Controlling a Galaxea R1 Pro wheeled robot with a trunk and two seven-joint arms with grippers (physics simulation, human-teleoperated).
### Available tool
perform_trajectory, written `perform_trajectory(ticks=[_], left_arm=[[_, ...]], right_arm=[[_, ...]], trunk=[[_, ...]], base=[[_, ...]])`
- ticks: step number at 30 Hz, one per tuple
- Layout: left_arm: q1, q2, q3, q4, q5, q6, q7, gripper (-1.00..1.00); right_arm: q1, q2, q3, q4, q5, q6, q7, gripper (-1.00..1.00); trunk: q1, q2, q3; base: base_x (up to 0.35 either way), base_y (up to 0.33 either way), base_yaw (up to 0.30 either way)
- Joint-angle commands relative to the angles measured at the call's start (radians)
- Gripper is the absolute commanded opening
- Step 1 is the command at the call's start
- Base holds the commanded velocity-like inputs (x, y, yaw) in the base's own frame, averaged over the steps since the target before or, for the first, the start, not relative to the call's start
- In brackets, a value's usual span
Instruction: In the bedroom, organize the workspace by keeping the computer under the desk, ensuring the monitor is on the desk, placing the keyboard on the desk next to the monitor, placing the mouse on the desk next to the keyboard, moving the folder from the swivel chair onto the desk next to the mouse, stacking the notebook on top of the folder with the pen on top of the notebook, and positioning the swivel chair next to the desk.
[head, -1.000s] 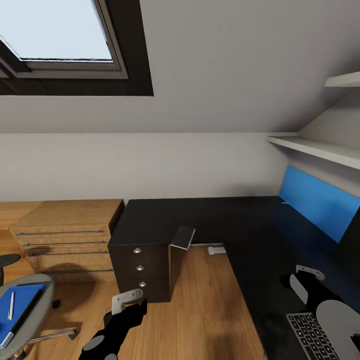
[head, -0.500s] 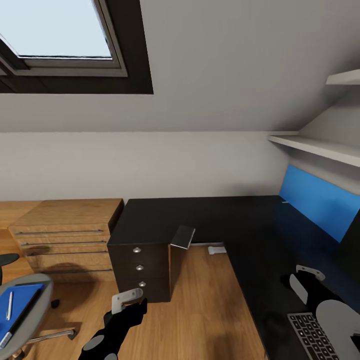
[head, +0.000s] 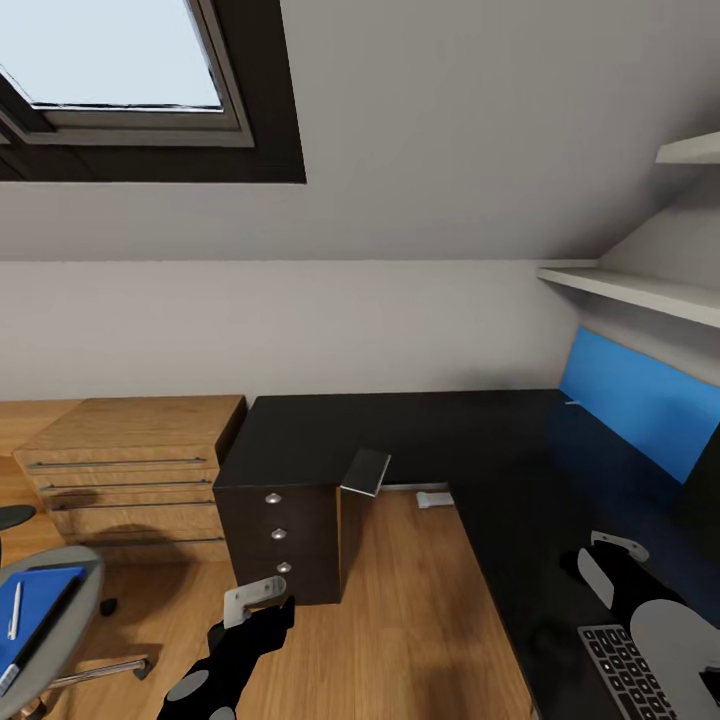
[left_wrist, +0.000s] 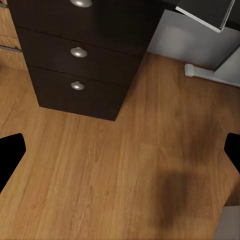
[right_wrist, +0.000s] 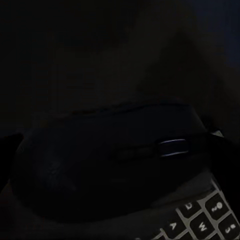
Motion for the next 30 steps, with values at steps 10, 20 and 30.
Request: perform_trajectory(ticks=[10, 20, 30], left_arm=[[-0.001, 0.0, -0.003, 0.0, 0.008, 0.001, 0.009, 1.0], [-0.001, -0.001, -0.003, 0.004, 0.007, 0.001, 0.009, 1.0], [-0.001, -0.001, -0.003, 0.005, 0.007, 0.001, 0.009, 1.0]], right_arm=[[0.0, 0.001, 0.002, -0.005, -0.011, 0.0, -0.005, -1.0], [0.0, 0.003, 0.003, -0.007, -0.011, -0.002, -0.005, -1.0], [0.0, 0.003, 0.004, -0.008, -0.011, -0.003, -0.005, -1.0]], trunk=[[0.039, -0.071, -0.033], [0.077, -0.141, -0.064], [0.115, -0.211, -0.095]], base=[[0.0, 0.0, 0.0], [0.0, 0.0, 0.0], [0.0, 0.0, 0.0]])
